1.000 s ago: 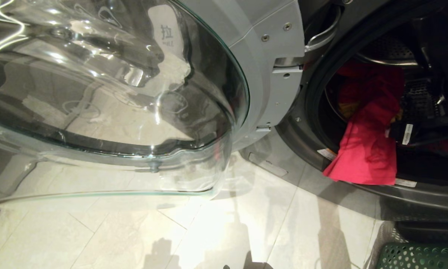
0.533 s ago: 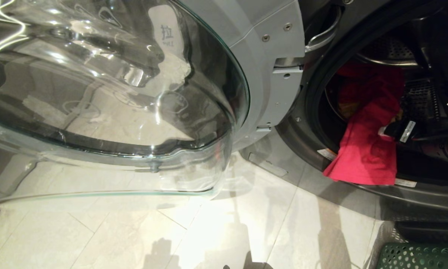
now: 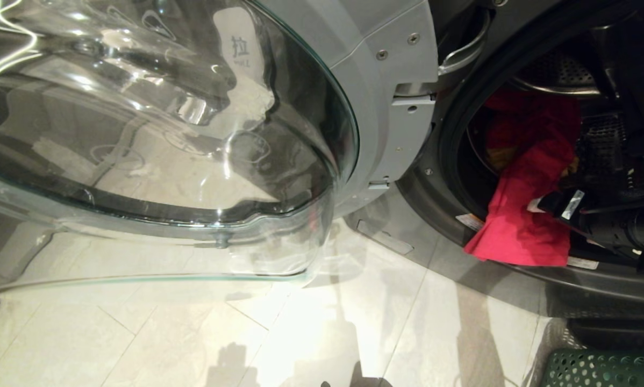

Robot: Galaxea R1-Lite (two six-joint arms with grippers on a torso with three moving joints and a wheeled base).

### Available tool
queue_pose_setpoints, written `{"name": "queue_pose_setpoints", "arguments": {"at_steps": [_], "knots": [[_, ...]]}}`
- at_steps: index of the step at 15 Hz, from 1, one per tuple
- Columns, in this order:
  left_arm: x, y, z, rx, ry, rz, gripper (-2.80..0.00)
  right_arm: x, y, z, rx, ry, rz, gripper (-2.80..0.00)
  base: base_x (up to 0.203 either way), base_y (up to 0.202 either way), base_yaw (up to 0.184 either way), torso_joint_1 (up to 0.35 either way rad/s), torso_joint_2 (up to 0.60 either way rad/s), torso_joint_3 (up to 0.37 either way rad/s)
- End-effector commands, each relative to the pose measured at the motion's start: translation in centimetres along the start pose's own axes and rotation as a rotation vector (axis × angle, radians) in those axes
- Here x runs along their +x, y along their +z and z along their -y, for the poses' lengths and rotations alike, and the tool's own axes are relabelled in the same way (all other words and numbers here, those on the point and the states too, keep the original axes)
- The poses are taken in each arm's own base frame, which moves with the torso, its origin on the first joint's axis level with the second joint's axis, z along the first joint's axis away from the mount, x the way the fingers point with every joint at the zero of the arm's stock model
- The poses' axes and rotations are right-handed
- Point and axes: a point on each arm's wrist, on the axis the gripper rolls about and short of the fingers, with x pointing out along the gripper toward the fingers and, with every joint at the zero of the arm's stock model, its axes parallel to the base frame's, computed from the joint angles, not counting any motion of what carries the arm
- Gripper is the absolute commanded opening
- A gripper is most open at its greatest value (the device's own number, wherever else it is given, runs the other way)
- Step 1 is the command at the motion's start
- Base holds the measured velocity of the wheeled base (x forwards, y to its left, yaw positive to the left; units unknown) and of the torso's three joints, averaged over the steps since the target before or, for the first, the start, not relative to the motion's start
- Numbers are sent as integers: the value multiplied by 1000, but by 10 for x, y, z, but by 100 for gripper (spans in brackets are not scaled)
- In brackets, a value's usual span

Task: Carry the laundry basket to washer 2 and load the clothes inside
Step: Place the clothes into the washing machine

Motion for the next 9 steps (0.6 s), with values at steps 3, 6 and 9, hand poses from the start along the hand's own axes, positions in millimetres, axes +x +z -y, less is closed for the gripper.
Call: {"name": "queue_pose_setpoints", "arguments": {"at_steps": [3, 6, 9], "knots": [[0, 0, 0, 0, 0, 0, -280, 17, -11, -8, -25, -4, -50, 0, 0, 0, 0, 0, 0, 0], [0, 0, 0, 0, 1, 0, -280, 22, -13, -14, -36, 1, -61, 0, 0, 0, 0, 0, 0, 0], [0, 0, 0, 0, 0, 0, -280, 24, -15, -19, -42, 16, -65, 0, 0, 0, 0, 0, 0, 0]]}}
